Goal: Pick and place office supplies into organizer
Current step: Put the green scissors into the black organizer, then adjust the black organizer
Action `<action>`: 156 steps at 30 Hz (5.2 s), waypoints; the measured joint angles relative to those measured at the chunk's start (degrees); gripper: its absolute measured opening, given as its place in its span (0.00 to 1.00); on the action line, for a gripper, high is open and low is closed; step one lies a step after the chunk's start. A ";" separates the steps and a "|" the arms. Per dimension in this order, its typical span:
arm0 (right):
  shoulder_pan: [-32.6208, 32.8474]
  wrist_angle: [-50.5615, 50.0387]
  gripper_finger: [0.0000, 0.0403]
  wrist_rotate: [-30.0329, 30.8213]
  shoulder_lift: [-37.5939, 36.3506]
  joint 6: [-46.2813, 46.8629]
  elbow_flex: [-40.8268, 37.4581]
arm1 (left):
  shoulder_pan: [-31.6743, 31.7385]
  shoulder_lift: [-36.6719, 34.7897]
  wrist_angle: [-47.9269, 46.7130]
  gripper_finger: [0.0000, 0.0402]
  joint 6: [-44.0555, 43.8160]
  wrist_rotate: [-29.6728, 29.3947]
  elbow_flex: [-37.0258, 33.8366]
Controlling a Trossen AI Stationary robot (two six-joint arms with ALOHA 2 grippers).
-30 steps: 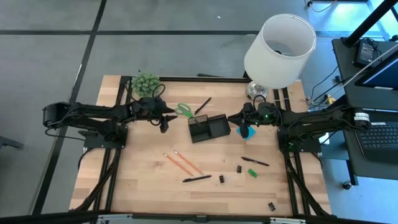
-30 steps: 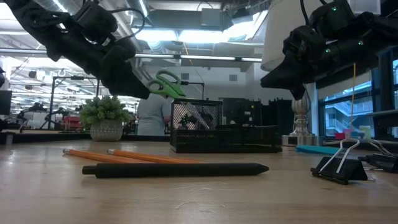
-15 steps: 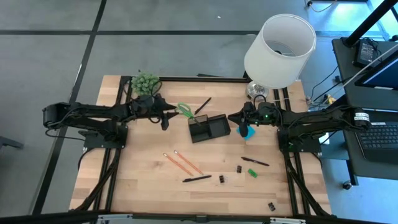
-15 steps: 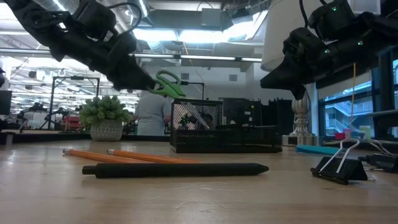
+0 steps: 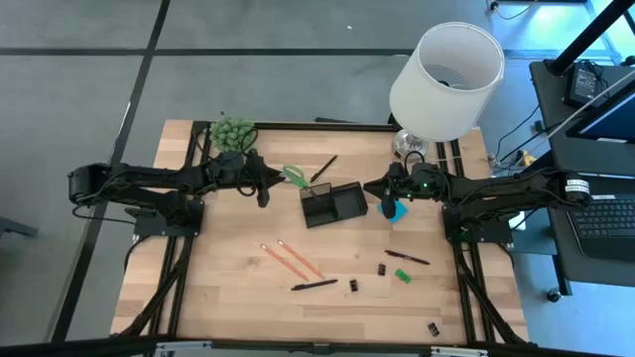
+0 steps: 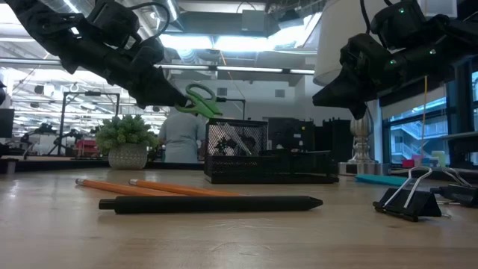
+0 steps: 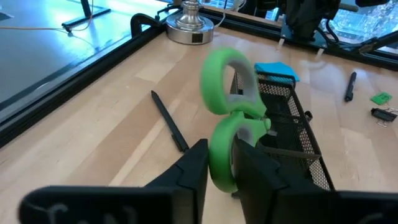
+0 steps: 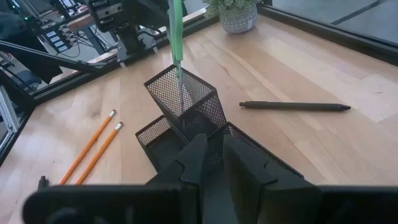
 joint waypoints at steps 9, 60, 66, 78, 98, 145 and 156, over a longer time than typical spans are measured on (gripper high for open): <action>0.00 0.00 0.14 0.00 0.00 -0.11 0.00 | -0.08 0.02 4.04 0.08 0.18 2.03 0.56; 0.02 -0.02 0.14 3.87 0.02 0.43 0.00 | -8.07 -0.28 -11.23 0.24 -1.92 -6.97 7.78; 0.02 -0.02 0.14 3.89 0.02 0.50 0.00 | -8.07 -1.20 -11.12 0.30 -1.46 -6.91 7.76; -3.56 -2.04 0.14 3.87 0.25 0.31 1.98 | -8.63 -12.58 -8.58 0.32 -1.97 -6.85 11.04; -13.95 -28.69 0.14 0.35 28.73 -16.39 36.48 | -18.63 2.50 -1.97 0.29 -3.31 -6.02 11.08; -11.42 -63.78 0.02 -3.89 47.47 -6.89 52.06 | -19.04 11.80 2.97 0.29 -4.31 -5.03 11.08; -8.63 -65.35 0.02 -5.60 47.43 -4.18 52.06 | -19.04 11.80 2.95 0.29 -4.38 -4.92 11.08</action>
